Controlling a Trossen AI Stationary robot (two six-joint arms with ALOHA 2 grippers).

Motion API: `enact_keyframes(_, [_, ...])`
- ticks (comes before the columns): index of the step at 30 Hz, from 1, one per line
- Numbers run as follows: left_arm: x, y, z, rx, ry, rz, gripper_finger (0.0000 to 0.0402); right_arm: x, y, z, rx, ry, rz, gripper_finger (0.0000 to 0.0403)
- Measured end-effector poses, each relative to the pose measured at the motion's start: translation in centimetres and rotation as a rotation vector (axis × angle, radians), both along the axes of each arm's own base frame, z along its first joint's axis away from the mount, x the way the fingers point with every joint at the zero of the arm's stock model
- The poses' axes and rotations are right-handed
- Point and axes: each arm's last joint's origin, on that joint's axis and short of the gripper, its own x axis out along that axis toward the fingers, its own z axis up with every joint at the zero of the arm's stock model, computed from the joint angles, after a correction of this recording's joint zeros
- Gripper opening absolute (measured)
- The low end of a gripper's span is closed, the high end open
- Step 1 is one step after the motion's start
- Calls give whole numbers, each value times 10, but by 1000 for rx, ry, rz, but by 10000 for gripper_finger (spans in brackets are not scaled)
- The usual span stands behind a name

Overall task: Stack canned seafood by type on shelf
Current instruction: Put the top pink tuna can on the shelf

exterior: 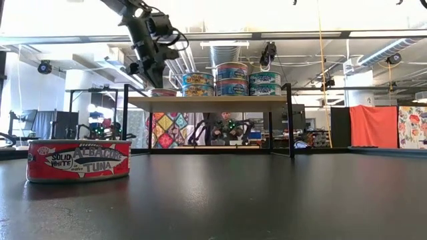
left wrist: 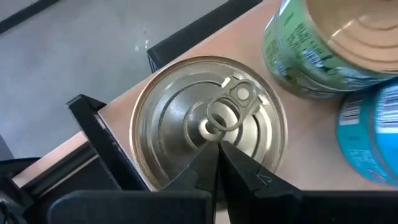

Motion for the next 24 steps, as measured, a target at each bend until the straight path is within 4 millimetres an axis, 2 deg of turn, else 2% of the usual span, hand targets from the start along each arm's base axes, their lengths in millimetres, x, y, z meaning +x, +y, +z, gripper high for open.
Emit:
enact_keyframes(6, [8,3,-7,-9,8,-7,0,4,2,-4,6,0,-4,13])
enact_keyframes(17, [10,2,-6,-38,-59,-8,0,9,3,-6,-3,-38,-60,13])
enact_keyframes(21, [7,0,1,-3,-74,-9,1,10,3,-5,0,-63,-72,13])
enact_keyframes(24, [3,-4,17,62,-101,-29,16,11,3,-5,27,-74,-74,13])
